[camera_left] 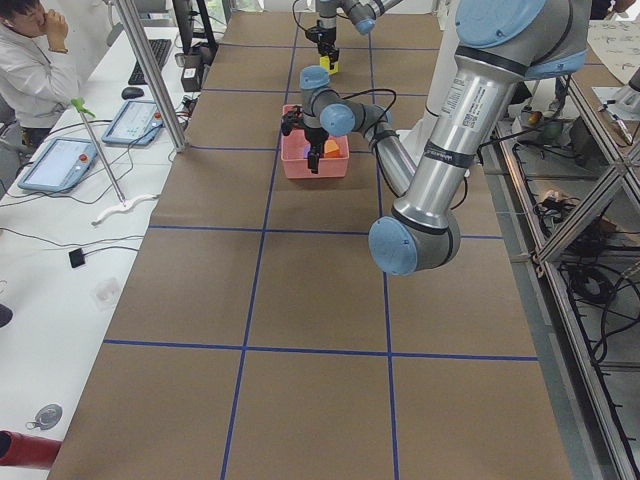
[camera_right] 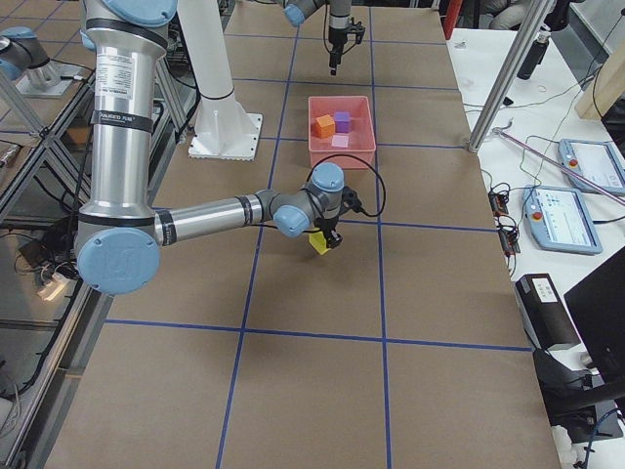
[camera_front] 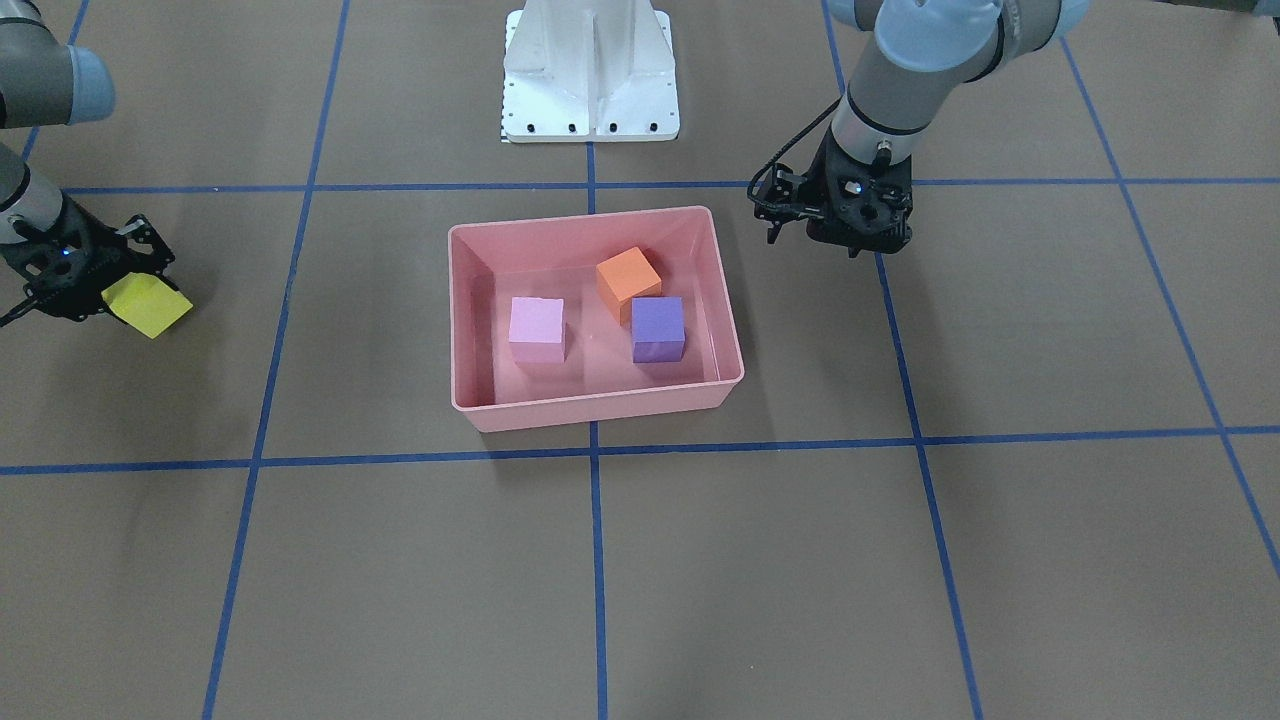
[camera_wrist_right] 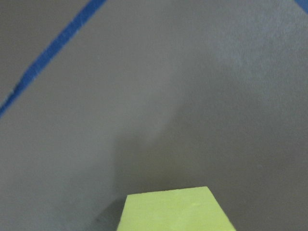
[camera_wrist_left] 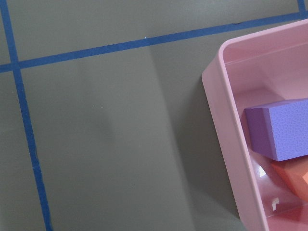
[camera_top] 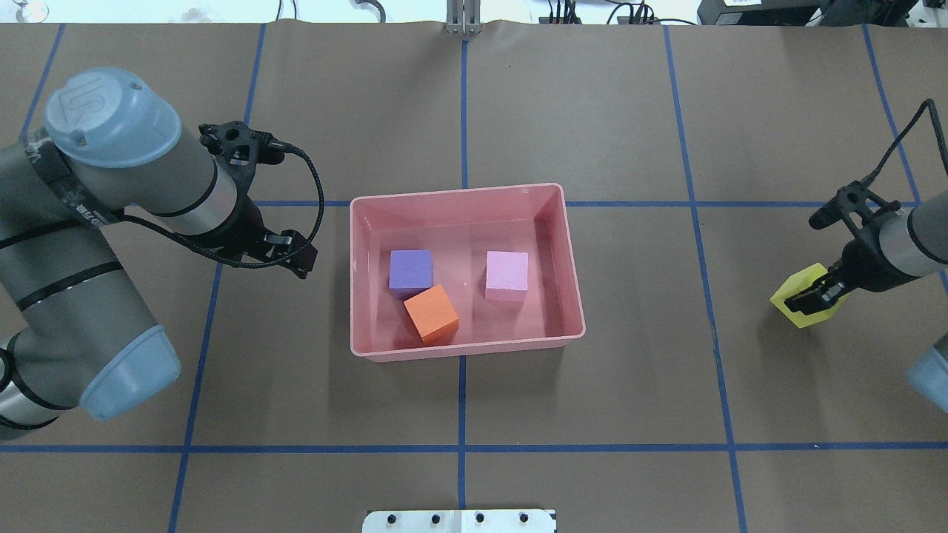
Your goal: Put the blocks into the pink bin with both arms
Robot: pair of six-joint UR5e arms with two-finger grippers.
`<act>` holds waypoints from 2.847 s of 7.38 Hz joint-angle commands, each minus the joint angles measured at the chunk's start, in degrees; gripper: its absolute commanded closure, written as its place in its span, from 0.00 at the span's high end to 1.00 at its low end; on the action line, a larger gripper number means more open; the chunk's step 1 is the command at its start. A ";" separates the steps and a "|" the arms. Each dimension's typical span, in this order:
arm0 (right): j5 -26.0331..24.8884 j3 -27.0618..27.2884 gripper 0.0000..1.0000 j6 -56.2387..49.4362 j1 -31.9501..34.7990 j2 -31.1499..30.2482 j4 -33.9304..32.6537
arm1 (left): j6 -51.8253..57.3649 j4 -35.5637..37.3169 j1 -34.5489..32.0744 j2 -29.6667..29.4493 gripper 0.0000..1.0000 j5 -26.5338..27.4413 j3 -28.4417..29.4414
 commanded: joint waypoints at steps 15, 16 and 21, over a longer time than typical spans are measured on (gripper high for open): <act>-12.82 0.50 0.99 56.14 -15.04 41.76 -26.41 | 0.21 -0.09 -0.35 -0.09 1.00 0.09 0.97; -12.47 0.68 0.99 50.81 -13.28 41.76 -30.72 | 1.52 0.09 -1.57 0.00 1.00 -0.09 0.97; -4.39 3.05 0.99 14.80 4.18 27.38 -36.74 | 34.92 0.61 -21.56 15.69 1.00 -9.48 -0.27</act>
